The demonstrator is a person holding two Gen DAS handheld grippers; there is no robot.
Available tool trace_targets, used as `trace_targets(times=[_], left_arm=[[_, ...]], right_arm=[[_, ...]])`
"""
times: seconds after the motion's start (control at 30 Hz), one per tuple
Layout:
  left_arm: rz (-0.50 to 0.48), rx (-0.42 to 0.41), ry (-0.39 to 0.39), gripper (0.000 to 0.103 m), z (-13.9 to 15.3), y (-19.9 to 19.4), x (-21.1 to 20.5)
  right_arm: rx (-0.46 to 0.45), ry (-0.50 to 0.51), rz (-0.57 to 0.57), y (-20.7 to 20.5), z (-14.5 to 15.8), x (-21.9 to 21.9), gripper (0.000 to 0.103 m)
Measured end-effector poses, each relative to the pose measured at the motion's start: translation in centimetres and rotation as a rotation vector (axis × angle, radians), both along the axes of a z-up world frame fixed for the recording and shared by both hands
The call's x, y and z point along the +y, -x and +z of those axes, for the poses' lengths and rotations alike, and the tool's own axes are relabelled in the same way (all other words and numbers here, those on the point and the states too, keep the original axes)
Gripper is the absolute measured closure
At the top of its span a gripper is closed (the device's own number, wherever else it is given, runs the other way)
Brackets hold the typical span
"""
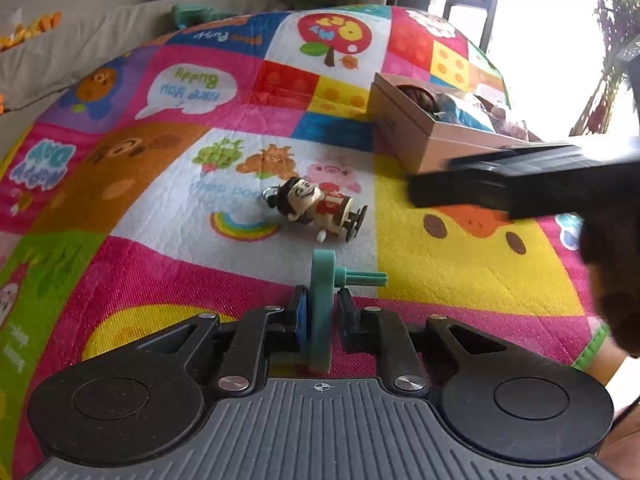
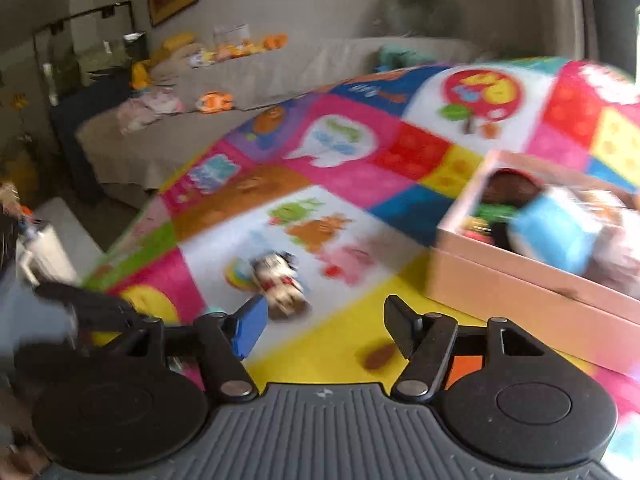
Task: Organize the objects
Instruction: 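Lift the teal toy with the left while the right moves toward the keychain figurine, then carry the teal toy to the box with the left while the right grasps the figurine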
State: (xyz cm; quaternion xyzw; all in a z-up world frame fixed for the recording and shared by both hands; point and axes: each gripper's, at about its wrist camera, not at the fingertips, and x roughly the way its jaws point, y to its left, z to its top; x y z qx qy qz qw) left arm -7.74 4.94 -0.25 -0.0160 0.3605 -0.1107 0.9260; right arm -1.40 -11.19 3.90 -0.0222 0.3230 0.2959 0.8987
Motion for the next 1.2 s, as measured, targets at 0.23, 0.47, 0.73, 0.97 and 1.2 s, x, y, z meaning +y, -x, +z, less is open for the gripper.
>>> trace_targets(times=[0.23, 0.47, 0.73, 0.97, 1.2], left_arm=[[-0.004, -0.01, 0.006, 0.086, -0.1, 0.1, 0.1], [0.0, -0.017, 0.027, 0.086, -0.2, 0.1, 0.3], [0.011, -0.029, 0.037, 0.086, -0.3, 0.1, 0.3], [0.023, -0.041, 0.001, 0.086, -0.2, 0.2, -0.5], [-0.122, 0.006, -0.002, 0.089, 0.6, -0.4, -4.5]], right_arm=[[0.17, 0.009, 0.068, -5.8, -3.0, 6.5, 0.04], [0.084, 0.107, 0.118, -3.2, -2.2, 6.7, 0.076], [0.021, 0.08, 0.008, 1.2, 0.5, -1.5, 0.076], [-0.024, 0.06, -0.26, 5.6, -0.2, -10.0, 0.076], [-0.114, -0.027, -0.421, 8.6, -1.1, -14.7, 0.076]])
